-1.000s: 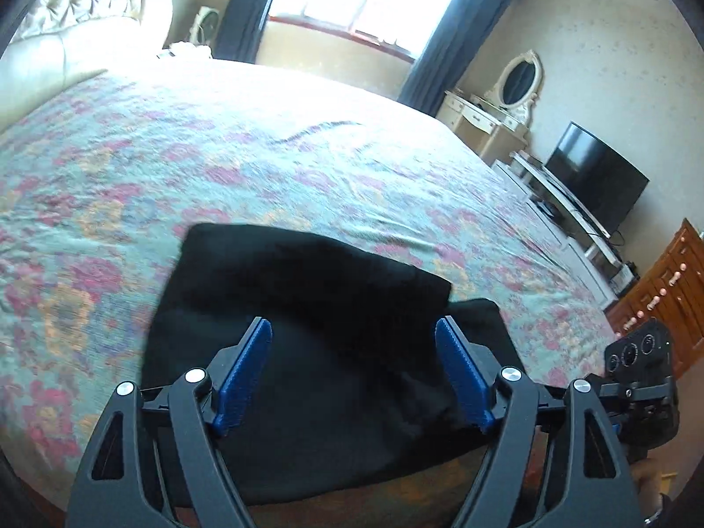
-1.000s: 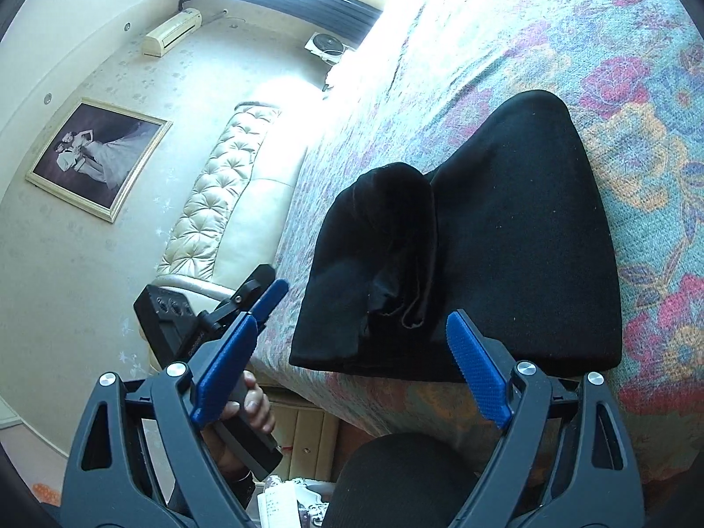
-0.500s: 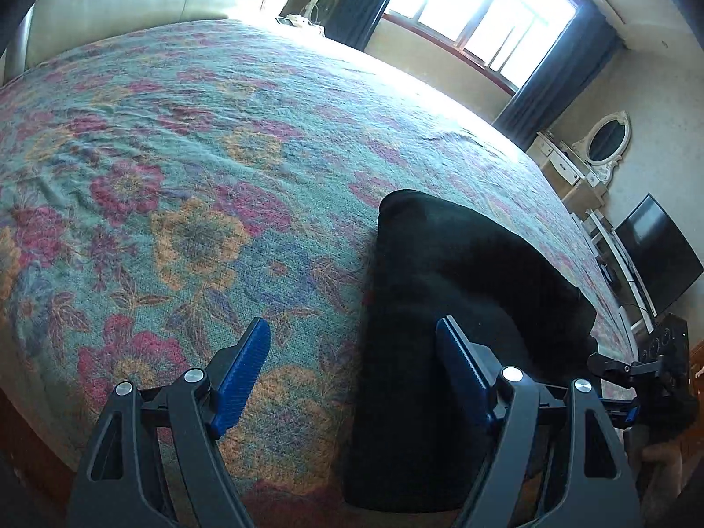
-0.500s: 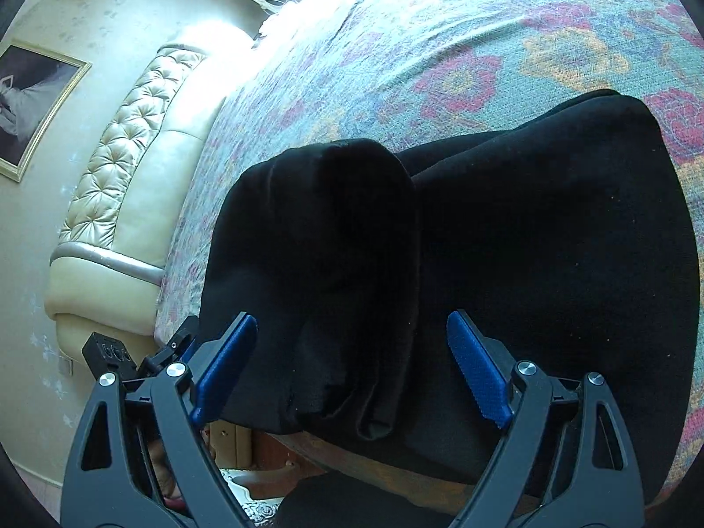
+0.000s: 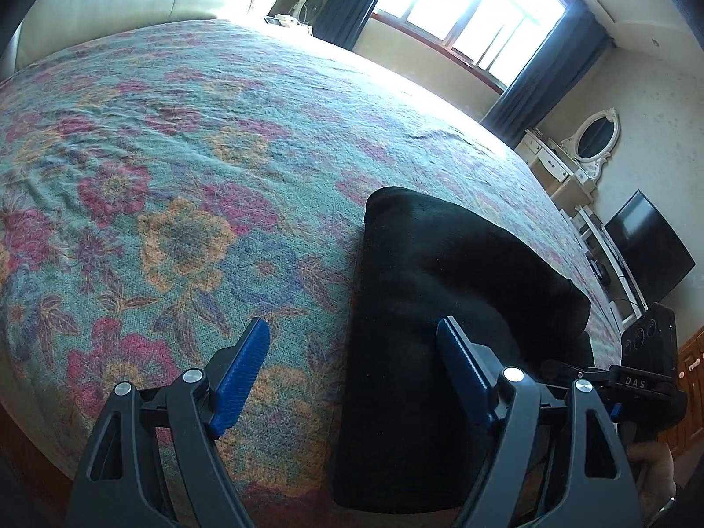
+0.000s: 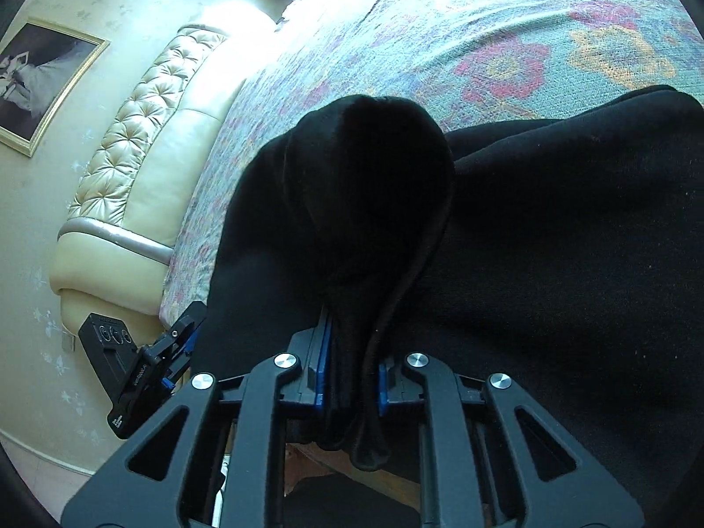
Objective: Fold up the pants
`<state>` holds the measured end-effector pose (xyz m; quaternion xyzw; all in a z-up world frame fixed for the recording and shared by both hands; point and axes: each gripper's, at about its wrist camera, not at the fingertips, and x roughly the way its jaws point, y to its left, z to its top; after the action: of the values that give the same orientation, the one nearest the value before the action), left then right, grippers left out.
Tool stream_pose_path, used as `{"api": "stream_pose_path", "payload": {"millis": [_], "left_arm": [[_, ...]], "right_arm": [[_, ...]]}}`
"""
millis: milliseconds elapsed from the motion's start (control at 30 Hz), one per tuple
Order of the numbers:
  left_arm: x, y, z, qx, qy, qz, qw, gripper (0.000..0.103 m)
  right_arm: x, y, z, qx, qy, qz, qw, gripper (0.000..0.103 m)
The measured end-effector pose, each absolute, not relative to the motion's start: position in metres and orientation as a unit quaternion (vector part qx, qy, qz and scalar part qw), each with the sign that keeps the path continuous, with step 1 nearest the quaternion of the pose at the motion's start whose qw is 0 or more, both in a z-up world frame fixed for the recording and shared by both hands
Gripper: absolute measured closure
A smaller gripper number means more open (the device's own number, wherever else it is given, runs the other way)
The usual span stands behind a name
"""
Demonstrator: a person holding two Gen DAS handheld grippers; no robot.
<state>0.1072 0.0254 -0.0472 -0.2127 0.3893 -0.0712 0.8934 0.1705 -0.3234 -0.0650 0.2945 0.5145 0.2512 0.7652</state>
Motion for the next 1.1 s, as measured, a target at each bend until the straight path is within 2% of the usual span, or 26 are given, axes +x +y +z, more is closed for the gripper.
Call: {"api": "stream_pose_path", "payload": {"millis": [133,333,567,1000,1067,1100], "left_arm": [[0.105,0.022,-0.034,-0.218,0.372,-0.087,0.898,0.020],[0.105,0.008,-0.026,-0.239,0.370,-0.124,0.889,0.020],[0.105,-0.019,-0.033,-0.215,0.391,-0.149,0.883,0.020],[0.108,-0.029,-0.068,-0.210,0.441,-0.152,0.859,0.019],[0.106,-0.027,-0.069,-0.218,0.441,-0.154,0.857,0.019],[0.106,-0.026,-0.069,-0.222,0.442,-0.155,0.855,0.019]], "right_arm": [[0.162,-0.338,-0.038,0.282,0.478,0.265,0.789,0.090],[0.143,-0.384,-0.021,0.291,0.452,0.251,0.805,0.090],[0.127,-0.432,-0.042,0.311,0.461,0.205,0.805,0.090],[0.129,-0.454,-0.091,0.368,0.466,0.195,0.781,0.090],[0.128,-0.456,-0.090,0.375,0.463,0.201,0.778,0.087],[0.124,-0.465,-0.090,0.379,0.459,0.201,0.778,0.081]]}}
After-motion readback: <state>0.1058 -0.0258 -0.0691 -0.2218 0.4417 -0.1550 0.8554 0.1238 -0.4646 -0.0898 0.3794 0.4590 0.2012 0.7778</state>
